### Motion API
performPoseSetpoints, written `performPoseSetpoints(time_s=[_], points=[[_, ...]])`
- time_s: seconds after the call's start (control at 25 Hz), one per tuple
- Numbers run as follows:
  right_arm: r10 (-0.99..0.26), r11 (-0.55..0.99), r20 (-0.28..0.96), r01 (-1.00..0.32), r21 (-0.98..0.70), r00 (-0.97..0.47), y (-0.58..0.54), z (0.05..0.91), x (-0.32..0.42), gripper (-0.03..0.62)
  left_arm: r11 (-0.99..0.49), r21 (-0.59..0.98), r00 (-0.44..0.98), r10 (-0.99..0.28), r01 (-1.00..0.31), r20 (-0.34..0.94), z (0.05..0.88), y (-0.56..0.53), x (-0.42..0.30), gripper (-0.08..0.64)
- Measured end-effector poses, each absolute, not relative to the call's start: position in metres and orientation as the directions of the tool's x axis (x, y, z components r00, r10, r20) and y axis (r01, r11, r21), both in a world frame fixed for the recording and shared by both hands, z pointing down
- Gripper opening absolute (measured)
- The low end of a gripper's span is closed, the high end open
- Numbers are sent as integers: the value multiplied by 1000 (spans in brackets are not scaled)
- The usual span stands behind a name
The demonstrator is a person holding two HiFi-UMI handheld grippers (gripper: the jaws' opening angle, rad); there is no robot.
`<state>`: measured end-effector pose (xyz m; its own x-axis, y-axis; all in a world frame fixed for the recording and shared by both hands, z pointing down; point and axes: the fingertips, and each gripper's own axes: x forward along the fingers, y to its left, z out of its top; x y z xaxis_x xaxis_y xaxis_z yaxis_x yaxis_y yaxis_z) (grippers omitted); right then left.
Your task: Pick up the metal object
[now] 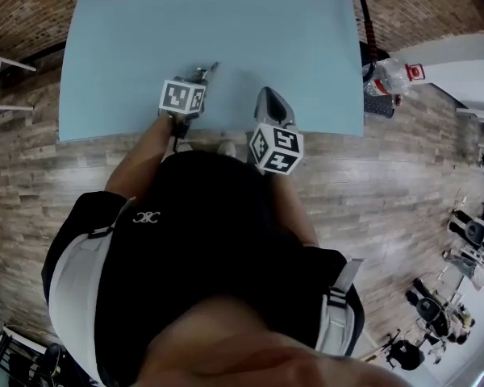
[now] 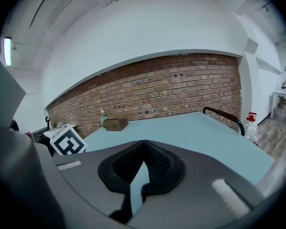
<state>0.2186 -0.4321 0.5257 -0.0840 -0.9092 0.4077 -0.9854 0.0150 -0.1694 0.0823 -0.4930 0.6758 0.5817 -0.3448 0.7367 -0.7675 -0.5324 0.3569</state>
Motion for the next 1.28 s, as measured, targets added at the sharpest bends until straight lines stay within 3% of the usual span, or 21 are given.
performPoseSetpoints(time_s=[0.56, 1.0, 1.28], points=[[-930, 55, 344, -976, -213, -127, -464, 515, 215, 14, -525, 88, 470, -659, -847, 588, 557, -518, 71, 3], [-938, 112, 301, -971, -209, -173, -475, 503, 204, 14, -440, 108, 436, -770, -892, 466, 511, -520, 56, 3], [-934, 140, 297, -967, -211, -200, -476, 504, 202, 12, -429, 154, 450, -775, -890, 443, 502, -520, 57, 3]])
